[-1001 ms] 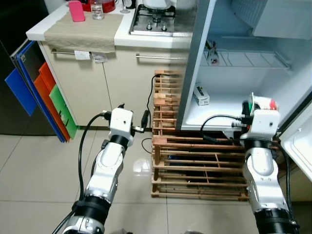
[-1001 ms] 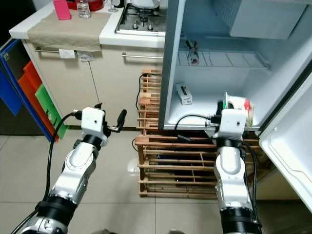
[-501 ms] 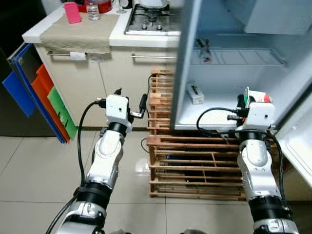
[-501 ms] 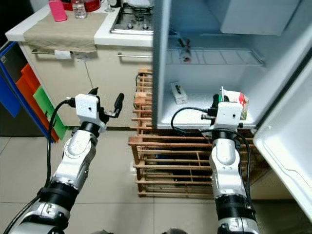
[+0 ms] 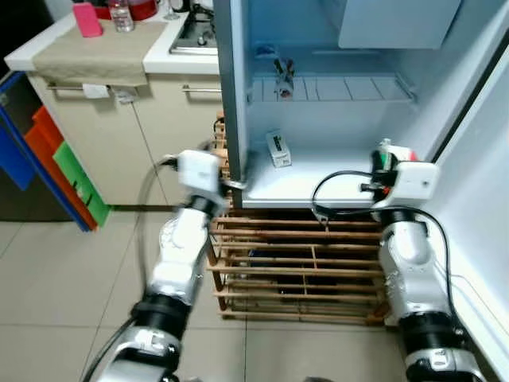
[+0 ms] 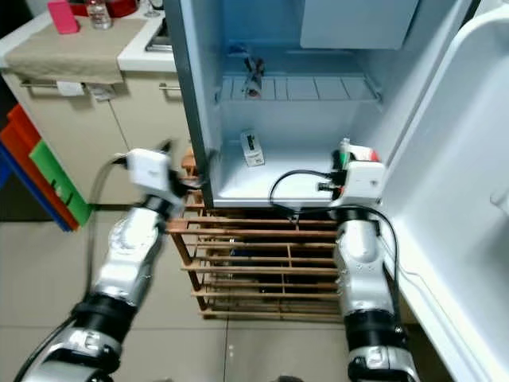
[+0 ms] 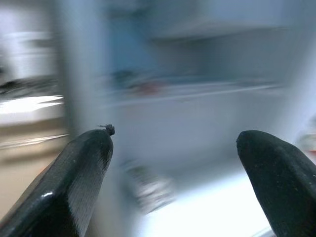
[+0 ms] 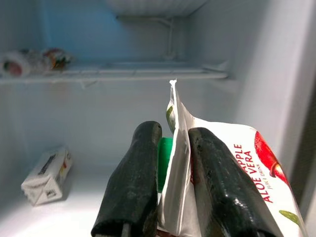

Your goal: Restocking fridge

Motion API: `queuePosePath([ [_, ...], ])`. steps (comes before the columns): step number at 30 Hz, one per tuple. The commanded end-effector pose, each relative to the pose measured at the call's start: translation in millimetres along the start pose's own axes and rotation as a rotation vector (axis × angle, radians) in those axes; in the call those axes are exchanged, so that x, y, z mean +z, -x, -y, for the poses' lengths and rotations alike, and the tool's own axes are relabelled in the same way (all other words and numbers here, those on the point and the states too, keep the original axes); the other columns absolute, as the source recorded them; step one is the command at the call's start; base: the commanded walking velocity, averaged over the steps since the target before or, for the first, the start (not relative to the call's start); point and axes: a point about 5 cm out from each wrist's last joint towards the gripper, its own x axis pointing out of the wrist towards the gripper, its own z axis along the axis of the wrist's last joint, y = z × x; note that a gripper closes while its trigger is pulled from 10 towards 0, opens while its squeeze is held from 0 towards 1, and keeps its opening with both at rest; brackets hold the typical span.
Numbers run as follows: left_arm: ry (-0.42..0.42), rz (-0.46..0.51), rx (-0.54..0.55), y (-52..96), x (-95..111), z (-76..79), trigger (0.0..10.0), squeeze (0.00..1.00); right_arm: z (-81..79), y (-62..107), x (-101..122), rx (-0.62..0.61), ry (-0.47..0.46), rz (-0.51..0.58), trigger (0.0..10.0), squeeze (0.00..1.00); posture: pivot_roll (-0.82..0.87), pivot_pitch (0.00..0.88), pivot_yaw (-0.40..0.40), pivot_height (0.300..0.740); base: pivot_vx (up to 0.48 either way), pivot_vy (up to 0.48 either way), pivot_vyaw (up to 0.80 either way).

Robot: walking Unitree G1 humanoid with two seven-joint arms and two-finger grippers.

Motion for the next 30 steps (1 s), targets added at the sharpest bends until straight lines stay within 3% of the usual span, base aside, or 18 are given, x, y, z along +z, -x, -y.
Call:
queuePosePath([
  [1, 0.013, -0.005, -0.062, 2.8, 2, 1.4, 10.0, 0.00, -4.5, -3.3, 0, 0.014, -0.023, -0.008, 10.0, 0.00, -0.11, 0.000, 0.016, 0.740, 0.000, 0.000, 0.00],
  [2, 0.045, -0.013, -0.151, 1.2, 4, 15.0, 10.0, 0.00, -5.2, -6.2, -1, 0.016, -0.020, -0.016, 10.0, 0.00, -0.10, 0.000, 0.013, 0.740, 0.000, 0.000, 0.00],
  [3, 0.055, -0.019, -0.170, 1.2, 3, 18.0, 10.0, 0.00, -5.6, -7.0, -1, 0.019, -0.019, -0.018, 10.0, 0.00, -0.10, 0.000, 0.013, 0.740, 0.000, 0.000, 0.00],
  [8, 0.055, -0.027, -0.211, -0.3, 3, 25.1, 10.0, 0.00, -13.4, -14.7, 0, 0.039, -0.027, -0.019, 10.0, 0.00, -0.09, 0.000, 0.013, 0.740, 0.000, 0.000, 0.00],
  [12, 0.089, -0.012, -0.243, 5.1, 16, 26.5, 10.0, 0.00, -27.2, -21.4, 6, 0.066, -0.008, 0.011, 10.0, 0.00, -0.07, 0.000, 0.016, 0.740, 0.000, 0.000, 0.00],
  [16, 0.099, -0.023, -0.271, 16.0, 18, 28.2, 10.0, 0.00, -35.1, -25.3, 9, 0.079, 0.018, 0.024, 10.0, 0.00, -0.05, 0.000, 0.015, 0.740, 0.000, 0.000, 0.00],
  [18, 0.104, -0.092, -0.301, 38.3, 8, 31.1, 10.0, 0.00, -44.6, -36.2, 11, 0.089, 0.039, 0.024, 10.0, 0.00, -0.03, 0.000, 0.004, 0.740, 0.000, 0.000, 0.00],
  [19, 0.104, -0.092, -0.301, 38.3, 8, 31.1, 10.0, 0.00, -44.6, -36.2, 11, 0.089, 0.039, 0.024, 10.0, 0.00, -0.03, 0.000, 0.004, 0.740, 0.000, 0.000, 0.00],
  [25, 0.108, -0.130, -0.220, 55.6, 9, 25.2, 10.0, 0.00, -43.9, -41.2, 11, 0.086, 0.048, 0.018, 10.0, 0.00, 0.01, 0.026, -0.018, 0.740, 0.000, 0.000, 0.00],
  [30, 0.128, -0.167, -0.179, 77.1, 14, 28.6, 10.0, 0.00, -54.1, -49.4, 11, 0.077, 0.065, 0.018, 10.0, 0.00, 0.06, 0.088, -0.011, 0.740, 0.000, 0.000, 0.00],
])
